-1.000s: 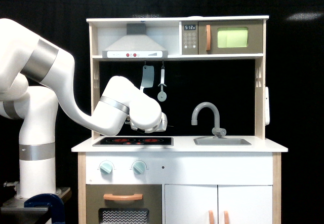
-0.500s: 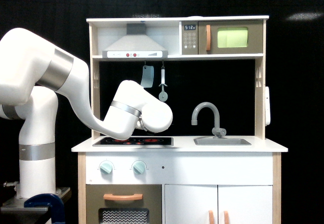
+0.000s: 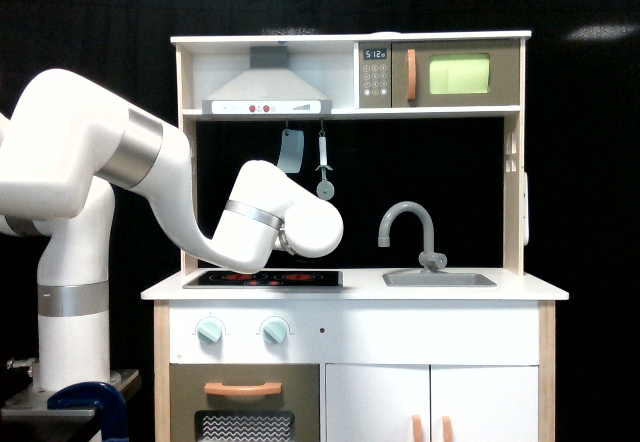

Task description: Turn on the faucet

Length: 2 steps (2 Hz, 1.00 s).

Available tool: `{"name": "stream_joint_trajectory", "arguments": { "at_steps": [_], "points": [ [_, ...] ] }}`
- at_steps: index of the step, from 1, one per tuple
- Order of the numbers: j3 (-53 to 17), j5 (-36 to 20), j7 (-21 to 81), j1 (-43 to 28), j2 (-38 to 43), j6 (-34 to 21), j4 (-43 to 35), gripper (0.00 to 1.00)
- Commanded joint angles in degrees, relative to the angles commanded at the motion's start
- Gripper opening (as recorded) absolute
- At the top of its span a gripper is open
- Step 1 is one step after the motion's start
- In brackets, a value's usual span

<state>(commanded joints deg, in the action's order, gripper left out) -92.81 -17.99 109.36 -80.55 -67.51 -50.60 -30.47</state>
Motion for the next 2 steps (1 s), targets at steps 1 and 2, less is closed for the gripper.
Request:
{"name": "stream_joint_trajectory", "arguments": {
  "at_steps": [1,2],
  "points": [
    [0.80,-2.11,-2.52,-16.74,-3.92,14.13,-3.05,1.00],
    [-1.04,-0.46,-4.54,-29.42,-7.02,20.35,-9.81,1.00]
  ]
}}
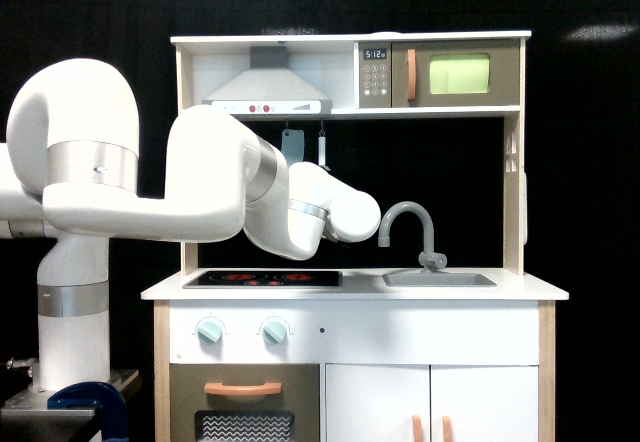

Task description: Turn on the faucet

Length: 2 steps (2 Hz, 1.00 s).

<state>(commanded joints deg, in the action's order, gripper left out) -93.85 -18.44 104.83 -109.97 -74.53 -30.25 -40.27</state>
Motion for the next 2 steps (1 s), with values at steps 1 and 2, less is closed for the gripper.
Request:
{"name": "stream_joint_trajectory", "arguments": {
  "at_steps": [1,2],
  "points": [
    [-3.28,5.65,-3.48,-7.32,-3.01,-4.90,-12.59,1.00],
    [-3.70,11.72,-8.48,-8.26,-5.67,-18.15,-27.45,1.00]
  ]
}}
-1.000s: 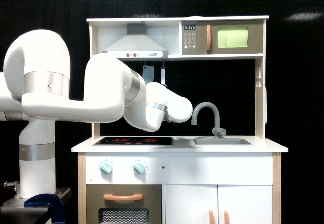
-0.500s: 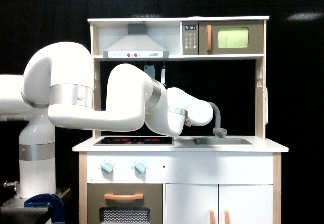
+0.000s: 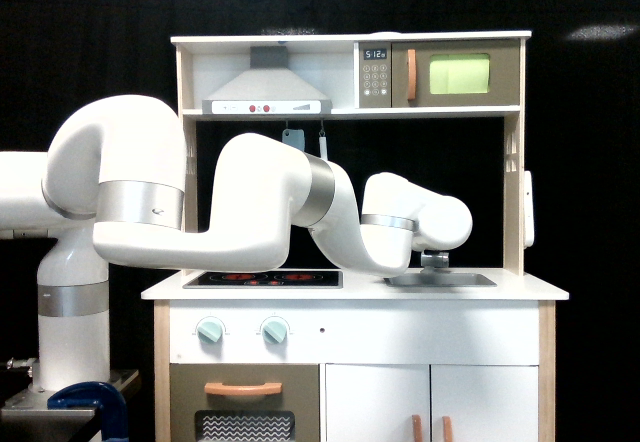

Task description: Turn on the faucet

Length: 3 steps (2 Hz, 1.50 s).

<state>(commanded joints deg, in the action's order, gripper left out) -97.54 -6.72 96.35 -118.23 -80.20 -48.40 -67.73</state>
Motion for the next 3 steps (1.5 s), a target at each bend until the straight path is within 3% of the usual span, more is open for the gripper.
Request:
{"name": "stream_joint_trajectory", "arguments": {
  "at_steps": [1,2,3],
  "points": [
    [-0.04,2.09,-1.60,-3.42,-1.75,-3.43,-7.11,1.00],
    [0.57,3.67,-2.29,-0.15,-2.60,-3.83,-4.44,1.00],
    [5.55,4.33,-3.74,28.29,-0.63,-11.02,16.53,1.00]
  ]
}}
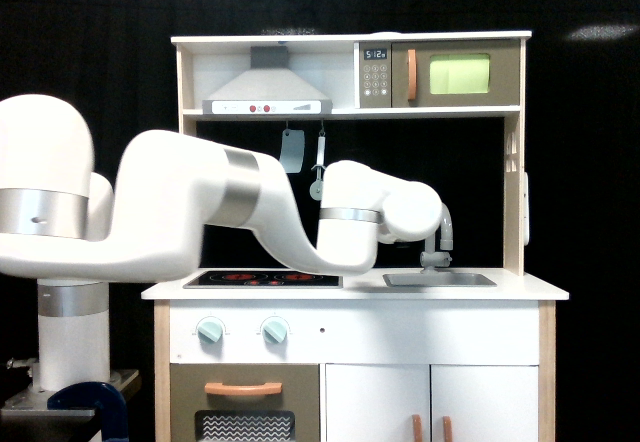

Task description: Turn on the faucet

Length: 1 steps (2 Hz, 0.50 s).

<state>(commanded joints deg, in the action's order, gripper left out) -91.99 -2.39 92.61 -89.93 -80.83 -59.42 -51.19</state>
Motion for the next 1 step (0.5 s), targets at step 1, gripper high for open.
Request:
{"name": "stream_joint_trajectory", "arguments": {
  "at_steps": [1],
  "points": [
    [1.22,2.06,0.70,22.89,-0.47,-21.76,0.85,1.00]
  ]
}}
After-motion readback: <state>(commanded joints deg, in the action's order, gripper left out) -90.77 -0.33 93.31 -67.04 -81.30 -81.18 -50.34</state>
